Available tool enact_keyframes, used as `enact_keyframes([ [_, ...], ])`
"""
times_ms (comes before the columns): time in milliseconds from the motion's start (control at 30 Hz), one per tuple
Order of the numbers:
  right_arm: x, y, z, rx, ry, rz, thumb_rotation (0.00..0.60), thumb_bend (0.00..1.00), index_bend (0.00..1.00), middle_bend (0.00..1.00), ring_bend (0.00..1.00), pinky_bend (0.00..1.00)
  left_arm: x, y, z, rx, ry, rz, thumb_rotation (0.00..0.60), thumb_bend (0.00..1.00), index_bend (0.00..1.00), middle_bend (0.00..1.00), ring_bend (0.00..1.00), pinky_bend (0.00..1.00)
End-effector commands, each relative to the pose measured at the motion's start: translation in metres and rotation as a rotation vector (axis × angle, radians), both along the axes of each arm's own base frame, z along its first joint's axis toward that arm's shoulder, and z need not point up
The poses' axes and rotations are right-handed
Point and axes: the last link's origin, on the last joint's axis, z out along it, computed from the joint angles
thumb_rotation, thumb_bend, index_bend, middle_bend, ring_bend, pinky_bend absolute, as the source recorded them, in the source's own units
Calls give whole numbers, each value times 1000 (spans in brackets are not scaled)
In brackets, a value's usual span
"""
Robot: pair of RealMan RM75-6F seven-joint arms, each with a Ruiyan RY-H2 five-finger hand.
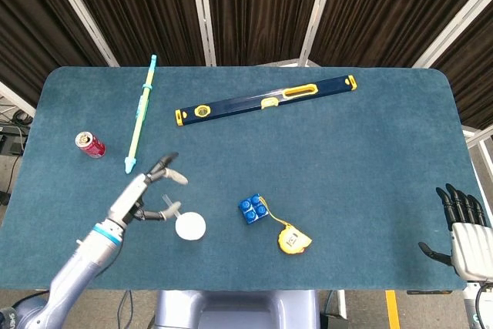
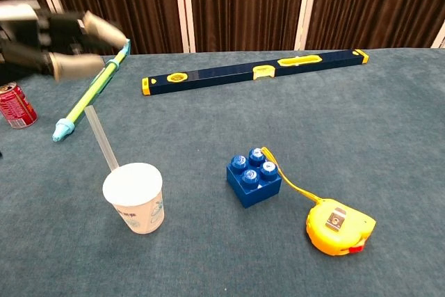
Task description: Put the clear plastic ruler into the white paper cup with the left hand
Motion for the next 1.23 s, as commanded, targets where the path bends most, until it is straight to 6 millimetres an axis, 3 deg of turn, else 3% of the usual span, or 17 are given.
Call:
enact_keyframes([
  [33, 0, 0, 0, 0, 0, 0, 600, 90, 0, 0, 0, 0, 3, 8, 17, 65, 8, -16, 600, 384, 356, 0, 0, 0],
  [233, 0, 0, 0, -1, 1, -1, 600, 91, 0, 0, 0, 0, -4, 11, 28, 91, 29, 4, 600, 384, 336, 0, 0, 0],
  [333, 0, 0, 0, -1, 1, -1, 600, 91, 0, 0, 0, 0, -15, 9, 29, 98, 127, -9, 600, 383, 250, 0, 0, 0],
  [600, 0, 0, 0, -1, 3, -1, 600, 91, 0, 0, 0, 0, -67, -6, 51, 309, 816, -167, 600, 255, 164, 0, 0, 0],
  [733, 0, 0, 0, -2, 3, -2, 600, 91, 0, 0, 0, 0, -84, -19, 57, 365, 990, -157, 600, 247, 145, 0, 0, 0],
  [967, 1, 0, 0, 0, 2, -1, 600, 90, 0, 0, 0, 0, -129, -52, 70, 359, 1149, -64, 600, 237, 98, 0, 0, 0],
  [1233, 2, -1, -1, 0, 7, -3, 600, 90, 0, 0, 0, 0, -148, -69, 76, 361, 1186, -38, 600, 202, 61, 0, 0, 0],
])
